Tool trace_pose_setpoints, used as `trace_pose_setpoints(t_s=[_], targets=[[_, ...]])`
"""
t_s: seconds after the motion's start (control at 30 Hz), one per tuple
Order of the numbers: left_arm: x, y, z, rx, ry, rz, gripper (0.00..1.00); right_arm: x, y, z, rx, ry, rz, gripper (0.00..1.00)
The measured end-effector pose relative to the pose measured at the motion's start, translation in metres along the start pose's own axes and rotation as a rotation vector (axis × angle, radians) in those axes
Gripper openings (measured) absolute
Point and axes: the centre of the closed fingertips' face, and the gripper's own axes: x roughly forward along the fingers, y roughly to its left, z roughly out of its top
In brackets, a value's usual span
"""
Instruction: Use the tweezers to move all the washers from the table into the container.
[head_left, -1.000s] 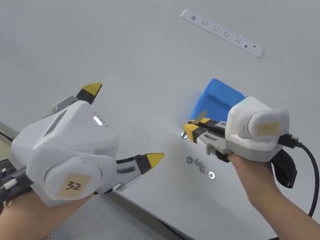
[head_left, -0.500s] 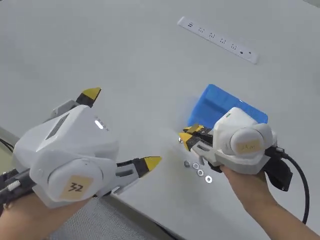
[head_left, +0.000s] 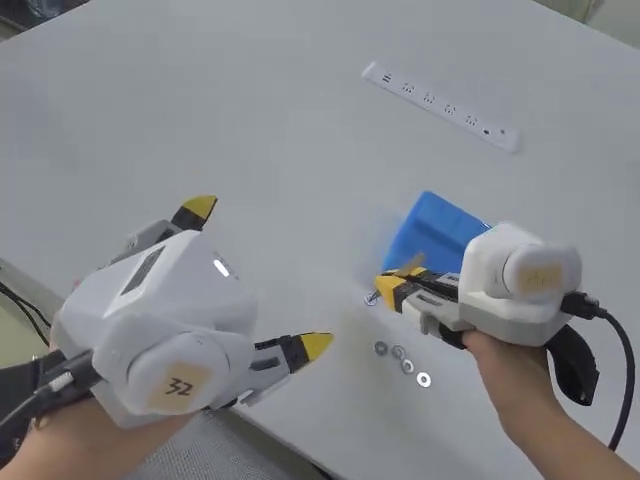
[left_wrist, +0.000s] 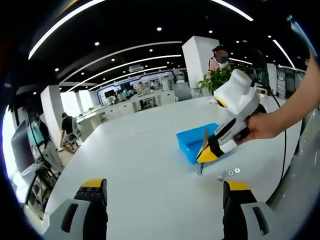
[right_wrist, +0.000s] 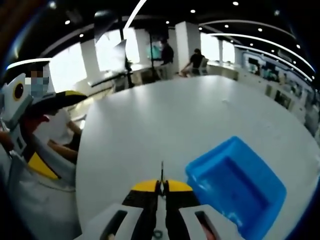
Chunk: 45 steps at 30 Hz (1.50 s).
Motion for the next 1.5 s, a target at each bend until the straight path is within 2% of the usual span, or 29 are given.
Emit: trace_pose_setpoints(t_s=[0.13, 0.27, 0.4, 0.8, 1.0, 1.23, 1.5], targets=[[0.0001, -0.0004, -0.0017, 0.012, 0.009, 0.001, 0.99, 0.0011, 0.0032, 0.0001, -0.012, -0.006, -0.002, 0.03], [0.0004, -0.0001, -0.0027, 0.012, 0.014, 0.002, 0.98, 0.0029, 0.0041, -0.0035, -0.068, 0.01, -0.013, 0.03], [0.0007, -0.0002, -0.0039, 0.02, 0.022, 0.002, 0.98, 0.0019, 0.002, -0.0024, -0.076, 0.007, -0.021, 0.04], [0.0012, -0.0003, -0.0044, 0.024, 0.025, 0.002, 0.98, 0.0025, 0.0033, -0.0004, -0.086, 0.013, -0.019, 0.04], [0.0017, -0.0001, -0.0056, 0.028, 0.031, 0.003, 0.98, 0.0044, -0.0009, 0.0009, -0.057, 0.012, -0.011, 0.04], [0.0019, 0.0005, -0.0067, 0.031, 0.036, 0.005, 0.97, 0.0054, 0.0022, -0.0004, -0.048, 0.02, -0.002, 0.04], [0.0025, 0.0009, -0.0072, 0.034, 0.038, 0.005, 0.97, 0.0063, 0.003, -0.0034, -0.082, 0.021, -0.016, 0.03]])
